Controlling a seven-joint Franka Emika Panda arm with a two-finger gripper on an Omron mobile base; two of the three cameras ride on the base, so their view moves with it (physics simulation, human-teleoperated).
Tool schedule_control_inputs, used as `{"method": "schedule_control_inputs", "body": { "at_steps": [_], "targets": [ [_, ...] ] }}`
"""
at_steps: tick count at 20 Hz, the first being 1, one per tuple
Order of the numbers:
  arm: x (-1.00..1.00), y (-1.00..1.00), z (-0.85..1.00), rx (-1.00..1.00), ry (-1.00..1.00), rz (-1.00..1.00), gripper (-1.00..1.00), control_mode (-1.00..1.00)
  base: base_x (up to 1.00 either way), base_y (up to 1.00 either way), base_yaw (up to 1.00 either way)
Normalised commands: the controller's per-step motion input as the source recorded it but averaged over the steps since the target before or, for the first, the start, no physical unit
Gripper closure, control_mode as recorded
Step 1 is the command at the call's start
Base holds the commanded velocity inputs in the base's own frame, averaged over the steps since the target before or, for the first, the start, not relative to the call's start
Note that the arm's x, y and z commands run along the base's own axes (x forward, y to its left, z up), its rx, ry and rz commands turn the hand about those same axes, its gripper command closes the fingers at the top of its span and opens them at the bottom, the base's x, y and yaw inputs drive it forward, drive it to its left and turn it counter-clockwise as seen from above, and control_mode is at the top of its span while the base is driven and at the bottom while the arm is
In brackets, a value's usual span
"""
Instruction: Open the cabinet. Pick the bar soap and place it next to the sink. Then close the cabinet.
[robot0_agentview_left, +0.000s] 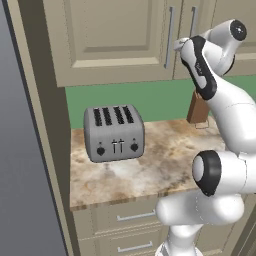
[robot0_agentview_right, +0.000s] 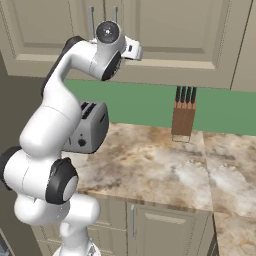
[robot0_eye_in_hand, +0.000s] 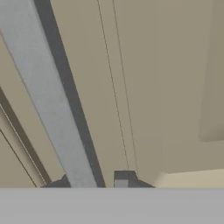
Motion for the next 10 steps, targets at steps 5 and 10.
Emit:
{"method": "schedule_control_inputs", "body": {
  "at_steps": [5, 10],
  "targets": [
    [0.02, -0.59, -0.02, 0.0, 0.0, 0.0, 1.0, -1.0, 0.0, 0.0, 0.0],
    [-0.02, -0.67, 0.0, 0.0, 0.0, 0.0, 1.0, -1.0, 0.0, 0.0, 0.0]
  ]
}}
